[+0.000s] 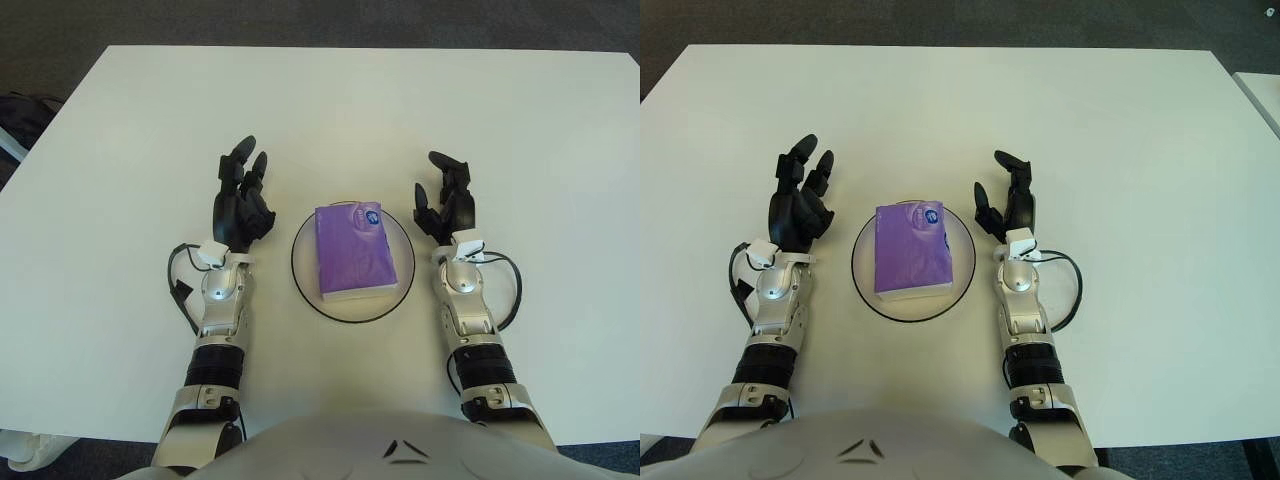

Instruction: Put the tissue paper into the plate.

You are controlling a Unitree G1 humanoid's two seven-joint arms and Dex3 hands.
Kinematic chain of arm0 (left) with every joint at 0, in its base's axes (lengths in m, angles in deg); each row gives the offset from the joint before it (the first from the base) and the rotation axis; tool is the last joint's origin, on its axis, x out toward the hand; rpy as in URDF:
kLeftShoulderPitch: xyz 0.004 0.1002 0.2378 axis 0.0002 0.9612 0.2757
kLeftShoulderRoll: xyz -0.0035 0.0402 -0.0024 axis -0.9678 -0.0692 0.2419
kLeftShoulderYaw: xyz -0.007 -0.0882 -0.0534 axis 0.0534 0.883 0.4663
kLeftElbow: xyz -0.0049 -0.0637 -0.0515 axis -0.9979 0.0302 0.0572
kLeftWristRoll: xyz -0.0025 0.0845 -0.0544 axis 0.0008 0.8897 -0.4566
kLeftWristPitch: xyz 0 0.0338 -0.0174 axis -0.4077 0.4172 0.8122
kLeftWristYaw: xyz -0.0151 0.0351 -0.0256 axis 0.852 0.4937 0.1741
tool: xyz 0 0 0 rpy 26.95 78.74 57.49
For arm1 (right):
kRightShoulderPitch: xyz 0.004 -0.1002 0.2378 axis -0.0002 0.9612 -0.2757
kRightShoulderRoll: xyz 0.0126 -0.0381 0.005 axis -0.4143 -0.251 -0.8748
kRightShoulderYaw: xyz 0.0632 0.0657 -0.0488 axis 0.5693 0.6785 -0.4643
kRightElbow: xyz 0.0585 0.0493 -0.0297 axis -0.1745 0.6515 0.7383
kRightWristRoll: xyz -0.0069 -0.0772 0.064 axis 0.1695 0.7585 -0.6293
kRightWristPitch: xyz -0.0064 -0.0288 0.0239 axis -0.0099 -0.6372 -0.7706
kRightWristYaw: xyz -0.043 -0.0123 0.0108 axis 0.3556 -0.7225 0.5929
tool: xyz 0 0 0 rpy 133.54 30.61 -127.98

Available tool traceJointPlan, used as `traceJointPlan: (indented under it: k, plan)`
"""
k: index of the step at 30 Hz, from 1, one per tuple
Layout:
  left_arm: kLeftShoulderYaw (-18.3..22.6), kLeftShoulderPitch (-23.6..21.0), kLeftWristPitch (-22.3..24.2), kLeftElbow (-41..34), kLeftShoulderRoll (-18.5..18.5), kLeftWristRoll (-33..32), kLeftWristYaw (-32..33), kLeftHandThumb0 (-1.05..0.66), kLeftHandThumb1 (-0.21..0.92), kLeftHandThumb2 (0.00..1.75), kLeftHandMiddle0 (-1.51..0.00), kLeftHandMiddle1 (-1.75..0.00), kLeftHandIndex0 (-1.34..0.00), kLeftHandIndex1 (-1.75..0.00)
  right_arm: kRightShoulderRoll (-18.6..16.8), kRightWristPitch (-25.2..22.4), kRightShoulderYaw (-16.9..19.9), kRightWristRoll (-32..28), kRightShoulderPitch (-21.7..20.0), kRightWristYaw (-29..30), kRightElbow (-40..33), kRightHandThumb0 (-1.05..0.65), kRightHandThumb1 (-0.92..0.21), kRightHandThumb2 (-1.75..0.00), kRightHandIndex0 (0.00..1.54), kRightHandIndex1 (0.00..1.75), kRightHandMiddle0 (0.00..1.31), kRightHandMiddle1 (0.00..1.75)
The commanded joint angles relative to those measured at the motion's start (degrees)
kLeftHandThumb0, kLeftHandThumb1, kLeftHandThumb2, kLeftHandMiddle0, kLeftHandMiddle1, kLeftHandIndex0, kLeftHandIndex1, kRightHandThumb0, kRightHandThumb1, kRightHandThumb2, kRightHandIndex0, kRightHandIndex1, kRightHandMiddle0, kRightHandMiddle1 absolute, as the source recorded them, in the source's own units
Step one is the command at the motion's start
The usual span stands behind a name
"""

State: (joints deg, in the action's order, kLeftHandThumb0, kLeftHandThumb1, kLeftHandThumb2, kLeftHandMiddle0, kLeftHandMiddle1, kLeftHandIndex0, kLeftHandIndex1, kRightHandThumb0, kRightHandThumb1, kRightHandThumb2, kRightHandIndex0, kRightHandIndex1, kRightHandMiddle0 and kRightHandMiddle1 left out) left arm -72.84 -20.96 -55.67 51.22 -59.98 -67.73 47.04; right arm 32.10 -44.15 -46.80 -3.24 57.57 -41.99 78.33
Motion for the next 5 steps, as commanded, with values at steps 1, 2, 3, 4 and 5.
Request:
traceJointPlan:
  k: [1, 2, 3, 4, 5]
  plan:
    - [0.3, 6.1, -1.2, 6.6, 2.2, 0.5, 1.5, -0.62, 0.92, 0.88, -0.39, -0.02, 0.0, -0.77, -0.1, -6.1, 0.3, -0.1, 5.3, -0.2, 3.8, -0.56, -0.92, -0.54, 0.48, 0.0, 0.0, 0.91]
    - [0.3, 6.0, -1.6, 6.8, 2.2, 1.3, 2.2, -0.62, 0.92, 0.88, -0.39, -0.02, 0.0, -0.76, -0.1, -6.1, 0.3, -0.1, 5.3, -0.3, 3.8, -0.56, -0.92, -0.54, 0.48, 0.0, 0.0, 0.91]
    - [0.4, 6.0, -1.9, 7.0, 2.2, 1.9, 2.7, -0.62, 0.92, 0.88, -0.39, -0.02, 0.0, -0.76, -0.1, -6.1, 0.2, 0.0, 5.4, -0.3, 3.8, -0.56, -0.92, -0.54, 0.48, 0.0, 0.0, 0.91]
    - [0.4, 5.9, -2.2, 7.2, 2.1, 2.5, 3.3, -0.61, 0.92, 0.88, -0.39, -0.01, 0.0, -0.75, -0.1, -6.2, 0.2, 0.0, 5.4, -0.3, 3.7, -0.56, -0.92, -0.55, 0.48, 0.0, 0.0, 0.9]
    - [0.5, 5.8, -2.6, 7.4, 2.1, 3.4, 4.0, -0.61, 0.92, 0.88, -0.38, -0.01, 0.0, -0.75, -0.1, -6.2, 0.2, 0.0, 5.4, -0.3, 3.7, -0.56, -0.92, -0.55, 0.48, 0.0, 0.0, 0.91]
